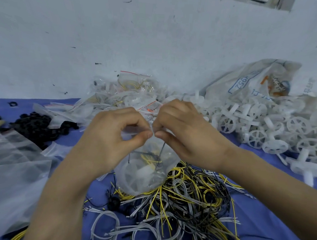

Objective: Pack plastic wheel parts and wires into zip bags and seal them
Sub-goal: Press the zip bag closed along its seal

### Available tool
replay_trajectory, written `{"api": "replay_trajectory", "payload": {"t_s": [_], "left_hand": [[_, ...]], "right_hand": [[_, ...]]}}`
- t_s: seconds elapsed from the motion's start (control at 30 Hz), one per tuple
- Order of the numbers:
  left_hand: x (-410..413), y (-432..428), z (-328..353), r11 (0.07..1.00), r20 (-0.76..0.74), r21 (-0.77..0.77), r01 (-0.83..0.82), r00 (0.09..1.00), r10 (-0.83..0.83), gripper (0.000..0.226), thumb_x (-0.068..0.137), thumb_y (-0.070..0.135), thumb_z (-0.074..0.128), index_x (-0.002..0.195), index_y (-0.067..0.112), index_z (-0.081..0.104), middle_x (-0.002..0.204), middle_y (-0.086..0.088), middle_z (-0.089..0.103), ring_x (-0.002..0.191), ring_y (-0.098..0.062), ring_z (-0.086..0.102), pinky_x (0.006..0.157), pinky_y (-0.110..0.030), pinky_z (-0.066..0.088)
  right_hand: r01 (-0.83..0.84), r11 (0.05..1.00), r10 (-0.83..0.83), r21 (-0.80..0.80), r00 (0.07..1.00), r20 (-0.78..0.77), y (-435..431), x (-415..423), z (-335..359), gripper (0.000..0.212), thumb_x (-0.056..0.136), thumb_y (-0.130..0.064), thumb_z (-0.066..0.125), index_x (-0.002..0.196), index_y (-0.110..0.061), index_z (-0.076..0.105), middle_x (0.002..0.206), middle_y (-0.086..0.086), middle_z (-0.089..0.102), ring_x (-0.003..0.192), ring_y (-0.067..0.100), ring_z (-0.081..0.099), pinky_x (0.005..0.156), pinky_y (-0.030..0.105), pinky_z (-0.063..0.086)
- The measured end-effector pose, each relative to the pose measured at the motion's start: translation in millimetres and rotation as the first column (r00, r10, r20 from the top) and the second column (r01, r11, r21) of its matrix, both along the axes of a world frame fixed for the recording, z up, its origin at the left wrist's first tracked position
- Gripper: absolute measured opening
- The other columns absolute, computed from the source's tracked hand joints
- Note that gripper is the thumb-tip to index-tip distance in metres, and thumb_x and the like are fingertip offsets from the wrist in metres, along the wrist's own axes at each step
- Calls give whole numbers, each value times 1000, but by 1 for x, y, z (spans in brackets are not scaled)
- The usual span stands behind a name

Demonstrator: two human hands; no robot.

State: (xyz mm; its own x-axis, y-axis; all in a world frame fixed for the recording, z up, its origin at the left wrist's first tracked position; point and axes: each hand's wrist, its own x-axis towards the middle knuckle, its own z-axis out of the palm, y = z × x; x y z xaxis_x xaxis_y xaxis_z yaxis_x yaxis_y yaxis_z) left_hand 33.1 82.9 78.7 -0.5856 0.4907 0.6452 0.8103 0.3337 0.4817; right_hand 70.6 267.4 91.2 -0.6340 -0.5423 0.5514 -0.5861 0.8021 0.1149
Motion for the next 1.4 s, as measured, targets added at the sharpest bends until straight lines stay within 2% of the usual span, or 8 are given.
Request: {"api": "replay_trajectory", "payload": {"t_s": [0.17,0.3,0.43,0.53,0.73,0.93,1.17,1.4], "left_hand": [[2,-1,1,1000,14,6,2,1000,-2,11,79,24,69,71,18,67,72,7,63,75,-9,60,72,-19,46],[2,1,0,1000,28,5,-13,1000,13,13,79,19,75,70,20,66,72,7,64,75,-11,60,74,-32,46],[3,1,-1,999,35,13,-36,999,36,14,77,10,75,70,19,66,70,8,63,74,-12,60,74,-36,46],[2,1,-1,999,54,22,-35,998,34,14,77,12,74,69,20,66,70,10,64,74,-10,61,75,-34,48],[4,2,1,1000,54,-9,-26,998,26,8,70,28,64,68,20,65,70,8,63,75,-11,59,71,-28,45],[4,0,1,999,12,-16,-31,999,31,9,72,21,67,64,20,62,65,11,60,70,-7,57,64,-8,39],[4,4,-1,999,21,-43,-5,1000,6,13,77,20,76,70,21,65,71,8,63,75,-11,59,70,-27,45],[1,1,-1,1000,18,-25,0,1000,0,16,77,16,77,67,13,65,66,6,61,71,-10,57,66,-20,45]], "right_hand": [[-25,982,66,-189,976,210,2,-2,5,7,91,-15,60,90,-10,66,91,0,64,99,20,51,92,40,39],[-29,972,92,-233,960,265,-2,-3,6,3,89,-8,61,89,-8,64,89,2,62,93,17,49,83,22,33],[-20,960,109,-280,946,306,-1,-3,6,4,90,-10,61,91,-8,65,89,-3,60,96,17,49,87,25,34],[-51,964,120,-261,959,257,1,-3,7,5,89,-14,63,88,-10,66,87,-4,62,96,19,51,90,33,39],[-106,980,126,-170,986,109,-1,-2,3,6,85,-10,62,85,-6,66,83,7,64,90,25,53,79,40,43],[-74,968,118,-238,977,175,5,0,4,6,87,-12,64,82,-10,65,83,1,64,91,20,53,83,44,43],[-85,973,114,-213,986,125,7,1,-4,7,87,-14,61,84,-8,64,84,2,63,91,21,52,80,44,43],[-59,982,77,-182,992,96,14,1,-7,12,89,-14,58,84,-5,62,84,3,60,89,22,51,79,45,43]]}}
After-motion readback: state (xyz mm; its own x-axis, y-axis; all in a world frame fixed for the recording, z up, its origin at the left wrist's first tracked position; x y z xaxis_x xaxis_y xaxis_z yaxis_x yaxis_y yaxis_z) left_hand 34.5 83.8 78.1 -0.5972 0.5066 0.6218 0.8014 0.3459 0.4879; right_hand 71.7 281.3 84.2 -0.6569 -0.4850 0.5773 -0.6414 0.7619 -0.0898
